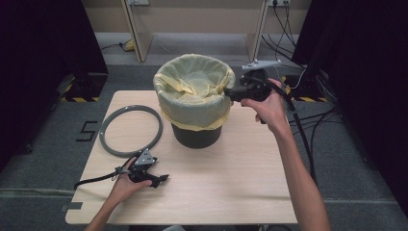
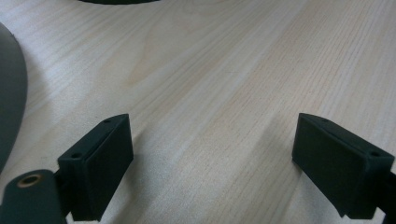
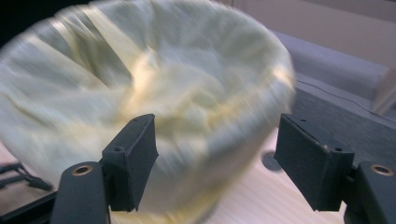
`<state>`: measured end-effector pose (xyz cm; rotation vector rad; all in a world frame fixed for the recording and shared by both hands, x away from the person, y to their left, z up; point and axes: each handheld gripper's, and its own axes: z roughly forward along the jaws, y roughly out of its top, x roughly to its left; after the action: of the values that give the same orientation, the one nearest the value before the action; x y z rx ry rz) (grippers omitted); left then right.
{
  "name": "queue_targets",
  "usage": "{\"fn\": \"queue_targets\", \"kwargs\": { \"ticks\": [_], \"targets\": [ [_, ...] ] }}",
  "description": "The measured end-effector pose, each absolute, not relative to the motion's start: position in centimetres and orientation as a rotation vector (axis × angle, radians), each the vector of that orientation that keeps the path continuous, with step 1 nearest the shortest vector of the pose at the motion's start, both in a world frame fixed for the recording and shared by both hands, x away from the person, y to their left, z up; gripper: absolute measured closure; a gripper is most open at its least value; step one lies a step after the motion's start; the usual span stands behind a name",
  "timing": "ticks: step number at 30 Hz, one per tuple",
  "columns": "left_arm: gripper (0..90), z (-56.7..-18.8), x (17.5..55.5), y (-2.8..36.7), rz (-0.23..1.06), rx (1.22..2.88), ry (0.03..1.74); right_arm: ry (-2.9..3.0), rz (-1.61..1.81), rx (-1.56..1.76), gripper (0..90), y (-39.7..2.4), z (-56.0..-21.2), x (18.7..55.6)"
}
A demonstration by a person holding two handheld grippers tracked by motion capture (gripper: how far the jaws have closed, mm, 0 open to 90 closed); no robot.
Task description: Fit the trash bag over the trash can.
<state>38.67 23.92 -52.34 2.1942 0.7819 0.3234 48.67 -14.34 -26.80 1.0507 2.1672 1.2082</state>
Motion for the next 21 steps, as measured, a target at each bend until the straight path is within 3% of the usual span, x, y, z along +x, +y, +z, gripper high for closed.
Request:
{"fn": "queue_targets", "kwargs": {
  "ticks": [8, 21],
  "targets": [
    [11.6, -52.3, 38.7, 23.9, 0.323, 2.195, 0.781, 2.138, 1.209, 1.157, 29.8, -18.0, -31.4, 47.4],
    [11.5, -52.4, 38.7, 23.9, 0.326, 2.191, 0.781, 2.095, 1.162, 1.172, 27.5, -20.2, -36.9, 44.9]
  ]
}}
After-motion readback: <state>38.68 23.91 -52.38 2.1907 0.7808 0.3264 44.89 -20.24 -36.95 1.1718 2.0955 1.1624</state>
